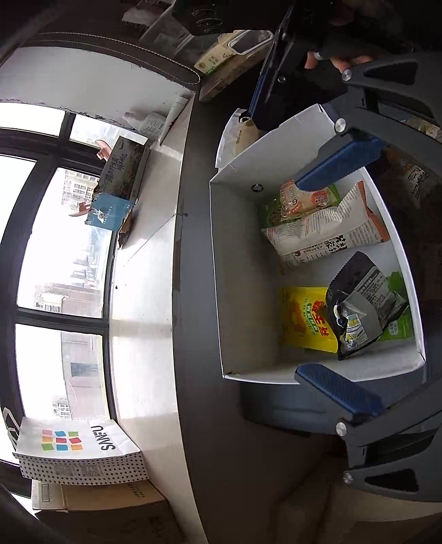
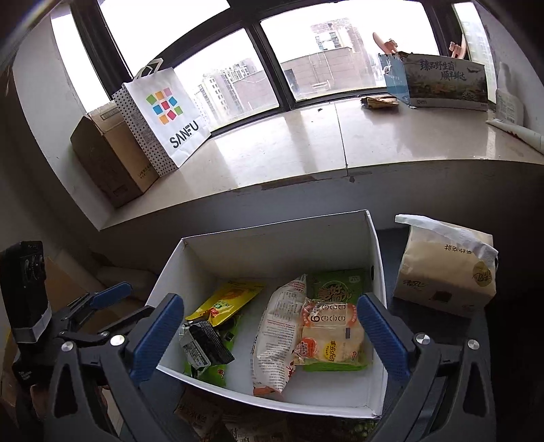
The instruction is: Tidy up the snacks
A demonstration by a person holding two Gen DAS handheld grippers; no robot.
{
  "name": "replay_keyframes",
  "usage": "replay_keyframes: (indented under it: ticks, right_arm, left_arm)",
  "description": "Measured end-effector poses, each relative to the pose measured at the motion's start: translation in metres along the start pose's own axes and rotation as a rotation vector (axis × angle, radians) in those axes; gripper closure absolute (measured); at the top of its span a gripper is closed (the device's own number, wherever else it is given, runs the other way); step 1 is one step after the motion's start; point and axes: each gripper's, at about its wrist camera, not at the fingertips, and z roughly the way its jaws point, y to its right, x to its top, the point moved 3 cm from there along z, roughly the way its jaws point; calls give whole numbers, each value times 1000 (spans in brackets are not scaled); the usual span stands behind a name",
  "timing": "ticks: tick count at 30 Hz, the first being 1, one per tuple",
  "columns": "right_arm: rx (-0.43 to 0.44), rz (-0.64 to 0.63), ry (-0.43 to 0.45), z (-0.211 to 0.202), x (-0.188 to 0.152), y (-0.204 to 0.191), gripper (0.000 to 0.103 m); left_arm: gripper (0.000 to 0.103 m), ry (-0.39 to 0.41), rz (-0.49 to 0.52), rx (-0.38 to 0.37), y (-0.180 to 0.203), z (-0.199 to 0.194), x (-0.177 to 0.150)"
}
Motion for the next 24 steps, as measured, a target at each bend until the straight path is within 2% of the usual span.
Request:
replay_keyframes:
  ticks: [6,9,13,15,18,21,24]
  right_arm:
    - [60,-15,70,-42,-15,-7,0]
    - [109,-42,110,-68,-26,-15,0]
    - [160,-94,159,-104,-37,-31,0]
    - [177,-131,180,-121,-44,-39,0]
    - [152,-184,201,-142,-63,-46,0]
    - [75,-236,212,-158,-89,-48,0]
    - [27,-263,244,-175,-120,-46,0]
  left_arm:
    - [0,67,38,-44,14,-55,-18]
    - [0,103,39,-150,20,-77,-32]
    - [0,128,42,-199,33,-99,-52]
    - [0,158,51,-198,39,-112,-62]
    - [0,179,61,-197,44,-128,-80]
    - [0,167,16,-273,42,-139,-100]
    - [0,169,-18,-288,39,-148,-118]
